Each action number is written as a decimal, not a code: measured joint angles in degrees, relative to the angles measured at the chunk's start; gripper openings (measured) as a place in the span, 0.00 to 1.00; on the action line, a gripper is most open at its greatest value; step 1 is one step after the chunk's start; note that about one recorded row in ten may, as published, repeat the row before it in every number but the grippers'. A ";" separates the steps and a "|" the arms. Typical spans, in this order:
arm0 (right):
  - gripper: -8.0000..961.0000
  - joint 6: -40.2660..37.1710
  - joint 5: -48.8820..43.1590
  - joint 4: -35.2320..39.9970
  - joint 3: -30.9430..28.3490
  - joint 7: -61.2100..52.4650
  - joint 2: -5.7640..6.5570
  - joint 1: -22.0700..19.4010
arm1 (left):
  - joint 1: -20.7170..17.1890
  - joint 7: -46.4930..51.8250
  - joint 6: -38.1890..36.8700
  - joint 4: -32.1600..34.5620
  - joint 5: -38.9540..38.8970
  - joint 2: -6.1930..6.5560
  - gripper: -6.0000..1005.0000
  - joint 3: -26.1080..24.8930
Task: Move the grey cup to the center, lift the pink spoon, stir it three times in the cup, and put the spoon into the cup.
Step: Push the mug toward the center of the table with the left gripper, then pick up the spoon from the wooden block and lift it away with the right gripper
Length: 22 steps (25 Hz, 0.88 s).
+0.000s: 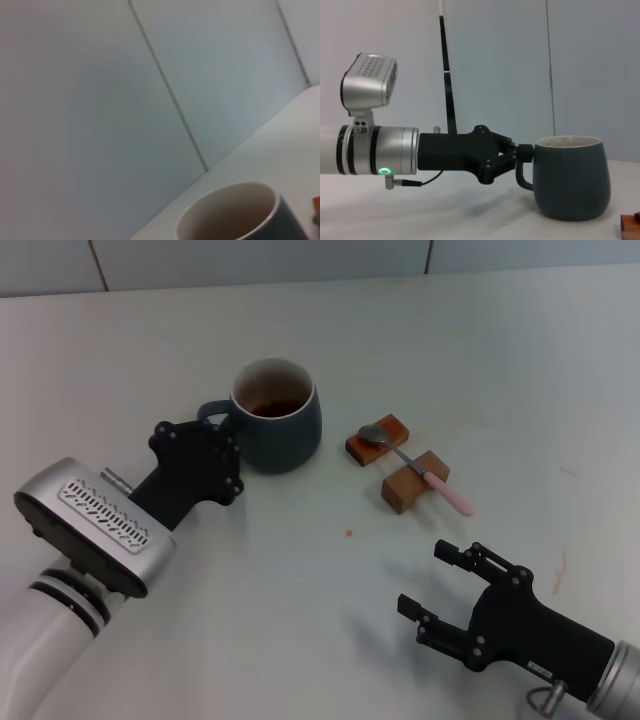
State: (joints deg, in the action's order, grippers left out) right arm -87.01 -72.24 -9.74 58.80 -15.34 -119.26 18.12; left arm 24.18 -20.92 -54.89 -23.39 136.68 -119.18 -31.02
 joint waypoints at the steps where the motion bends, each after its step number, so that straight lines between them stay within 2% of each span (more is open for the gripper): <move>1: 0.80 0.00 0.00 0.02 0.00 0.00 0.00 0.03 | 0.16 0.01 0.02 -0.10 0.04 0.00 0.01 0.44; 5: 0.80 -0.01 0.00 0.07 0.00 -0.03 0.00 0.13 | 0.95 -0.06 -0.23 -0.32 0.12 0.00 0.01 3.17; 7: 0.80 -0.18 0.00 0.08 0.00 -0.03 0.00 -0.04 | 0.15 -0.09 -1.53 -0.34 0.13 0.01 0.01 3.37; 10: 0.80 -1.96 0.28 0.11 -0.34 -0.04 0.08 -0.96 | -2.98 0.24 -8.40 -0.04 0.38 0.29 0.01 4.10; 14: 0.80 -5.16 1.15 1.12 -1.80 -1.97 0.28 -2.68 | -8.61 2.61 -22.81 1.96 1.04 0.59 0.01 5.30; 17: 0.80 -5.91 1.33 3.71 -3.17 -7.97 0.42 -3.91 | -10.93 8.14 -27.92 3.74 1.60 0.90 0.01 5.50; 22: 0.80 -5.77 1.35 9.04 -4.48 -26.40 0.83 -4.88 | -9.06 19.87 -27.37 11.00 8.19 0.98 0.01 6.08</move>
State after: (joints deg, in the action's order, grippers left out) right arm -92.77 -70.89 -0.70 54.32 -41.74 -118.44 13.24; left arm 15.12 -1.05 -82.26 -12.39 144.88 -118.20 -24.93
